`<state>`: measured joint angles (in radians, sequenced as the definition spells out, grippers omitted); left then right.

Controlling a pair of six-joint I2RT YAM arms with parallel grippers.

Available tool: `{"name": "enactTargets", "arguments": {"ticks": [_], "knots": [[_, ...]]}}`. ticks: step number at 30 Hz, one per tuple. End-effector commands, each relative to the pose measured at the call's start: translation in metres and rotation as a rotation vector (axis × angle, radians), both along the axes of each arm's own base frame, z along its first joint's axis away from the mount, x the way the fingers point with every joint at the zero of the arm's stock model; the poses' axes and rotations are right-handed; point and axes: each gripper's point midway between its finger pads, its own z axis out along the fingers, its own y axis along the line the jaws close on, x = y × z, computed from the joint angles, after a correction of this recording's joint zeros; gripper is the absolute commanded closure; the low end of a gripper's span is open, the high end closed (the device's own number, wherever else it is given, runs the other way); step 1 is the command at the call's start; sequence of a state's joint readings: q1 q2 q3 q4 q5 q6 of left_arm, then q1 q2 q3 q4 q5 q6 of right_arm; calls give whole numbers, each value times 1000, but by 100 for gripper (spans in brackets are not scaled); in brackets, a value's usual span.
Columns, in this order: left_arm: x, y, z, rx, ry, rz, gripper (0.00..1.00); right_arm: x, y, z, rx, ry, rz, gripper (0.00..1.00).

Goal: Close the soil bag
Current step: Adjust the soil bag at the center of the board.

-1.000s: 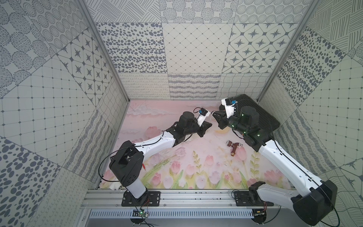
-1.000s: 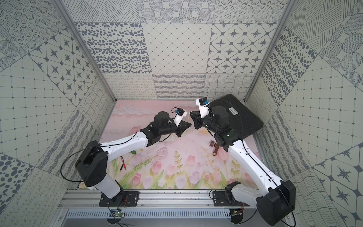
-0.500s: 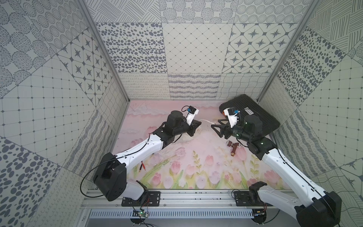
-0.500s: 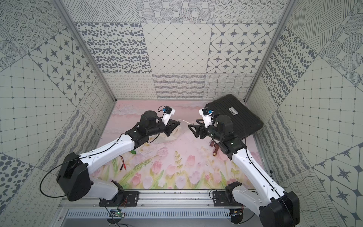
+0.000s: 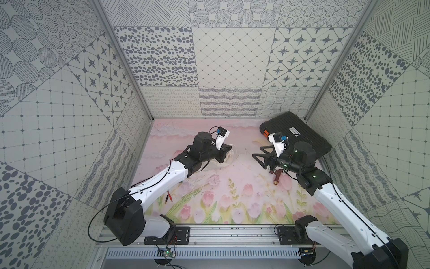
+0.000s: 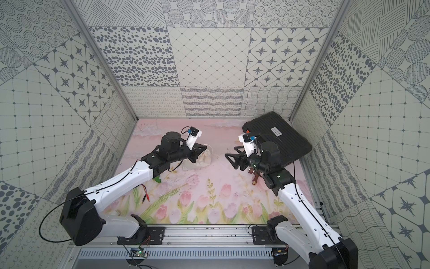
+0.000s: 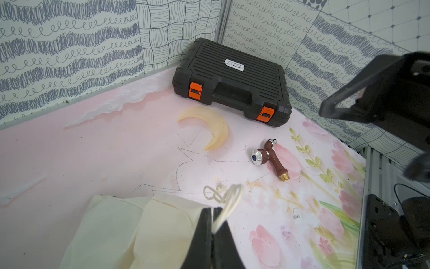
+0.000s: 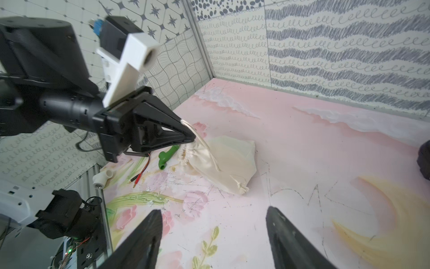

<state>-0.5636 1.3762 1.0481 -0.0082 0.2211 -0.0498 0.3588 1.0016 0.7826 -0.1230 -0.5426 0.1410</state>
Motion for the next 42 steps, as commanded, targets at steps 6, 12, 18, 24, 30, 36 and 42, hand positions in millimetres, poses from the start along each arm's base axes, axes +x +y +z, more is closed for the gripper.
{"name": "enactTargets", "arguments": {"ticks": [6, 12, 18, 24, 30, 36, 42], "knots": [[-7, 8, 3, -15, -5, -9, 100, 35, 27, -61, -23, 37, -38, 31], [-12, 7, 1, -15, -5, -25, 100, 53, 43, -77, -17, 76, -10, 38], [-15, 7, 2, -24, -5, -35, 100, 56, 63, -89, -28, 73, 16, 38], [-15, 7, 2, -27, 0, -34, 100, 57, 76, -100, -33, 81, 40, 40], [-16, 6, 2, -34, 5, -36, 100, 57, 82, -113, -33, 88, 39, 41], [-17, 6, 2, -38, 6, -38, 100, 62, 85, -110, -13, 68, 29, 41], [-16, 8, -1, -28, 11, -24, 100, 57, 68, -99, -62, 9, -19, 40]]}}
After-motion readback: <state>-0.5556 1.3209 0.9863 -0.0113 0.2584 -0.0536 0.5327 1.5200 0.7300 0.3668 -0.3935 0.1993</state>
